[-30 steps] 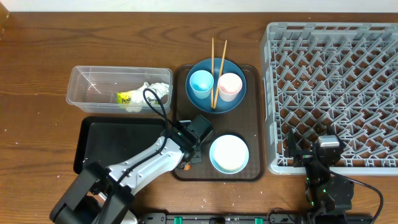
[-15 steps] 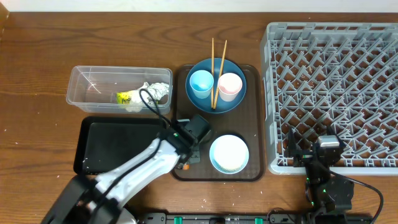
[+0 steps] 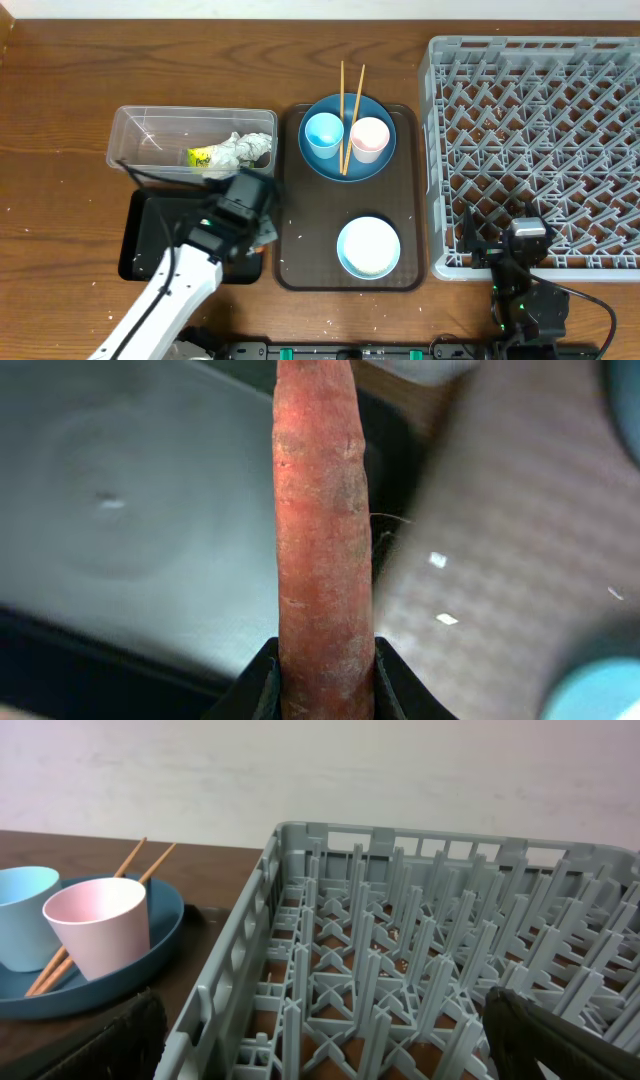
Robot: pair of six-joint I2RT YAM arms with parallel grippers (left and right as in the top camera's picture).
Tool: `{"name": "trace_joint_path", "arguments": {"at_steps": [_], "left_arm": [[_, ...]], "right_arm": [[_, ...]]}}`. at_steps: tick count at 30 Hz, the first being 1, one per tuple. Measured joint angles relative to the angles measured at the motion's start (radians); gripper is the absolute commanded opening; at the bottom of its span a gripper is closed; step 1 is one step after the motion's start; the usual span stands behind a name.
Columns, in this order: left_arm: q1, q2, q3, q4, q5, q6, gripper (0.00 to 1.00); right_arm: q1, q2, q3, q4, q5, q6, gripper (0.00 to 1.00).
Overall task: Sort waste into correct bins and load items into the dishwasher rack
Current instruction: 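Carry the carrot with the left gripper and place it on the black tray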
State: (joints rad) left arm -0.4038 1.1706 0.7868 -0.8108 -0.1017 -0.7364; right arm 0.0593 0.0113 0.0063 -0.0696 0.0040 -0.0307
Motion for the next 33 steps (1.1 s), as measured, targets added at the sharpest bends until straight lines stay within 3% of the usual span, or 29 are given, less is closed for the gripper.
{"name": "trace_joint_path", "arguments": {"at_steps": [14,24,27,33], "left_arm": [[0.335,0.083,-0.034,-0.008,-0.03,-0.032,0.06],[0.465,0.2,-0.04,0.037,-0.033,-0.084,0.08],[0.478,0.239,-0.04,0.057,-0.033,-0.091,0.32],[0.482,0.256,-0.04,0.058,-0.033,-0.098,0.45]], "right_arm": [[0.0,0.0,0.0,0.0,0.0,0.0,0.99],[0.0,0.0,0.0,0.0,0.0,0.0,0.99],[0.0,0.0,0.0,0.0,0.0,0.0,0.99],[0.0,0.0,0.0,0.0,0.0,0.0,0.99]]}}
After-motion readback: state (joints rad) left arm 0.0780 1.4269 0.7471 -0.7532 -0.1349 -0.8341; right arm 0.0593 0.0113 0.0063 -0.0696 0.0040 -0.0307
